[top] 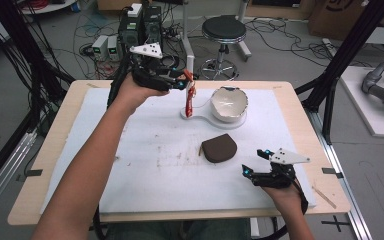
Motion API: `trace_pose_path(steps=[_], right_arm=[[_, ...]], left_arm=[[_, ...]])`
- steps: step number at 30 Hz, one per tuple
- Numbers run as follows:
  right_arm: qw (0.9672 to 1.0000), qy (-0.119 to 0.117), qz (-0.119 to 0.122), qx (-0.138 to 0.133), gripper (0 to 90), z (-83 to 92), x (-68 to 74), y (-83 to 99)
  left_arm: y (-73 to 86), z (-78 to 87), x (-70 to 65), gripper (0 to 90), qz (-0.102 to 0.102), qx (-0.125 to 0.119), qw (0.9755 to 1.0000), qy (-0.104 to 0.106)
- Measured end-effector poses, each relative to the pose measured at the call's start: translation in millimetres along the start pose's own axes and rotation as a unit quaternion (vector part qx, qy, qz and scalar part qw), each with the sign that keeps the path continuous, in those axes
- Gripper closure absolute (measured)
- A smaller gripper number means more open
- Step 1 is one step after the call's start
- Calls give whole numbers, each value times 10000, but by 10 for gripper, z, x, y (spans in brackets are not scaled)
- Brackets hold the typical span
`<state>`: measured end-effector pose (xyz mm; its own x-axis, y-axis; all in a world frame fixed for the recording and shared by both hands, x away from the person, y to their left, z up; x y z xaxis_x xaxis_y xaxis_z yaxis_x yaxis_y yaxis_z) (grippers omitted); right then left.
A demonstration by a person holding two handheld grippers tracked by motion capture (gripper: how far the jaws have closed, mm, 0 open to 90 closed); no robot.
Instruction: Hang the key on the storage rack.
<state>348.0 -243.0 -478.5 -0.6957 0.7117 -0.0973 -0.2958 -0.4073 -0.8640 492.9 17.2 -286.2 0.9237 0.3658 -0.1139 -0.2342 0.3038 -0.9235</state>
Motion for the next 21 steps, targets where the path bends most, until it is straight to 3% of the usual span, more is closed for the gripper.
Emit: trace_pose_path(steps=[7,21], right_arm=[[10000,4,-38,1,188,4,-14,11],[10000,-12,-53,-22,188,2,-7,5]], left_arm=[[-79,-37,175,558,96,-61,9998,-165],[54,-153,402,558,310,80,9984,-463]])
Point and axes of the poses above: each handheld gripper's, and its own axes: z roughly backward along the jaws, y roughly out of its underside, x roughly to its left, the point moved 10 cm from there along -z, roughly forward along the jaws, and after that the axes turned 6 degrees about z, right-handed, at the moved point
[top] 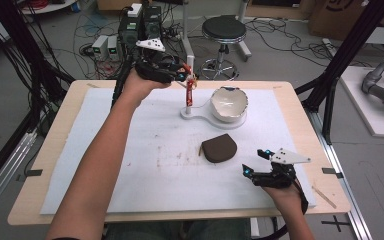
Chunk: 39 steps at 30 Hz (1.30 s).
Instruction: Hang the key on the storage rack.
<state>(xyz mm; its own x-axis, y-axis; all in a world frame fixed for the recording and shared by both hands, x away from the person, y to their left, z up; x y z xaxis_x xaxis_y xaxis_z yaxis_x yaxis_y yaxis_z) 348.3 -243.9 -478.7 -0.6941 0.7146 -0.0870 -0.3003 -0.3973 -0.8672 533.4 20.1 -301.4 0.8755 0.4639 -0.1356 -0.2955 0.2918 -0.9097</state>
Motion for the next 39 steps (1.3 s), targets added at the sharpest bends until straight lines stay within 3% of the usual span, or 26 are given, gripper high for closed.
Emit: trace_pose_path(steps=[12,15,18,26,32,39], right_arm=[[10000,4,-30,-2,188,4,-11,9],[10000,-7,-7,13,188,-4,-7,10],[10000,-18,-4,10,188,-12,1,6],[10000,-31,-9,-2,188,-12,7,-5],[10000,-3,5,-2,188,7,7,-6],[10000,36,-1,6,188,30,-8,8]], left_arm=[[127,9,135,546,182,115,9993,-293],[122,23,145,458,298,-14,9989,-355],[161,38,125,441,275,31,9991,-307],[391,122,-16,412,380,45,9992,-96],[629,193,-195,356,381,204,9991,51],[811,341,-339,338,399,165,9990,100]])
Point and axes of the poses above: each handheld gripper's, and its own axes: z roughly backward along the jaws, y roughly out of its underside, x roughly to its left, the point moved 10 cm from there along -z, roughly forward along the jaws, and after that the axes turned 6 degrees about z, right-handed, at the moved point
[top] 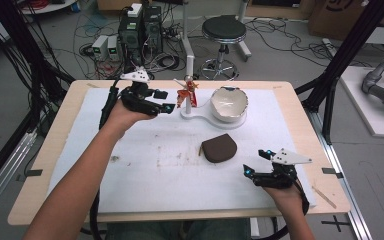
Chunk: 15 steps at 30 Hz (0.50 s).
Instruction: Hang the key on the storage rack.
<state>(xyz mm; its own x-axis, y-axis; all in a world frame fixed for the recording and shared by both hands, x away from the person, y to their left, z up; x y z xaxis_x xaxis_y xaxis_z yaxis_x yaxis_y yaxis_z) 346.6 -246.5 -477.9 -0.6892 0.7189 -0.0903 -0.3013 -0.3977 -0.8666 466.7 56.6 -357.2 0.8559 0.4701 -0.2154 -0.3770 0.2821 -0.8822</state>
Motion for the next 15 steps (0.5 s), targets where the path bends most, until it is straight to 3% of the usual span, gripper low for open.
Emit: trace_pose_path(steps=[9,15], right_arm=[[10000,40,5,-25,188,21,-25,8],[10000,12,-4,-10,188,4,4,-6]], left_arm=[[308,163,-104,277,98,108,9999,-34],[477,232,-215,252,28,169,9998,-30]])
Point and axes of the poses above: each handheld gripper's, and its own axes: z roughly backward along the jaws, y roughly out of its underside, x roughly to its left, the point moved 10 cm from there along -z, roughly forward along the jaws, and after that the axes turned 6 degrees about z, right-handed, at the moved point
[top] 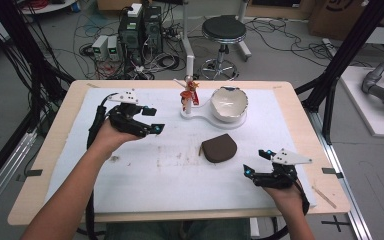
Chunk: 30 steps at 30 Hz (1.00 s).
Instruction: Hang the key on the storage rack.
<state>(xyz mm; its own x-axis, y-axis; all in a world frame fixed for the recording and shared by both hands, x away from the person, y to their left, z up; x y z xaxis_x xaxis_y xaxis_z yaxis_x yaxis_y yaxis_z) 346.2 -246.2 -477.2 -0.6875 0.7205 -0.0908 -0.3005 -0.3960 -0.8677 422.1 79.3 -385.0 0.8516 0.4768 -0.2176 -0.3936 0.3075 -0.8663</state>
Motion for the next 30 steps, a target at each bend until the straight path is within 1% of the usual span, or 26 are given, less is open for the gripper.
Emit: trace_pose_path(steps=[1,5,6,7,8,9,10,11,13,14,16,18,22,23,24,26,27,30], right_arm=[[10000,-11,32,-1,188,-6,0,0],[10000,-17,24,-3,188,-14,3,-5],[10000,-16,20,0,188,-13,3,-4],[10000,-8,27,-2,188,-14,-3,-4],[10000,-5,31,6,188,-14,-6,-2],[10000,-4,21,7,188,-16,-6,-2],[10000,-5,22,4,188,-19,-5,-2],[10000,-24,40,11,188,-22,0,0],[10000,-22,51,14,188,-28,2,1],[10000,-29,49,25,188,-28,4,5],[10000,-36,49,24,188,-30,2,6],[10000,-29,42,29,188,-32,-5,8],[10000,-25,39,30,188,-38,-10,6],[10000,-28,16,32,188,-40,-6,3],[10000,-27,43,32,188,-42,-9,0],[10000,-20,67,35,188,-51,-12,-5],[10000,-22,36,25,188,-56,-8,-10],[10000,-32,68,50,188,-69,-17,-6]], left_arm=[[32,11,-27,245,-17,-10,10000,2],[148,44,-109,238,-15,-68,10000,48],[191,42,-114,239,-1,-56,10000,3],[249,37,-107,238,1,7,10000,-82],[308,25,-113,234,24,60,9999,-92],[367,14,-127,228,45,129,9999,-45],[426,10,-135,228,45,201,9998,-51],[471,9,-150,228,59,210,9998,-39],[544,21,-181,227,9,184,9998,-60],[577,27,-204,227,16,124,9999,-50],[650,35,-238,227,95,45,9999,-6],[726,45,-250,227,135,-11,9999,-20],[871,64,-238,227,244,-4,9997,-73],[899,70,-236,227,270,-16,9996,-91],[922,75,-243,226,315,-42,9995,-93],[967,93,-251,225,302,-62,9994,-135],[988,103,-259,220,294,-52,9994,-145],[1032,139,-298,217,232,-84,9995,-177]])
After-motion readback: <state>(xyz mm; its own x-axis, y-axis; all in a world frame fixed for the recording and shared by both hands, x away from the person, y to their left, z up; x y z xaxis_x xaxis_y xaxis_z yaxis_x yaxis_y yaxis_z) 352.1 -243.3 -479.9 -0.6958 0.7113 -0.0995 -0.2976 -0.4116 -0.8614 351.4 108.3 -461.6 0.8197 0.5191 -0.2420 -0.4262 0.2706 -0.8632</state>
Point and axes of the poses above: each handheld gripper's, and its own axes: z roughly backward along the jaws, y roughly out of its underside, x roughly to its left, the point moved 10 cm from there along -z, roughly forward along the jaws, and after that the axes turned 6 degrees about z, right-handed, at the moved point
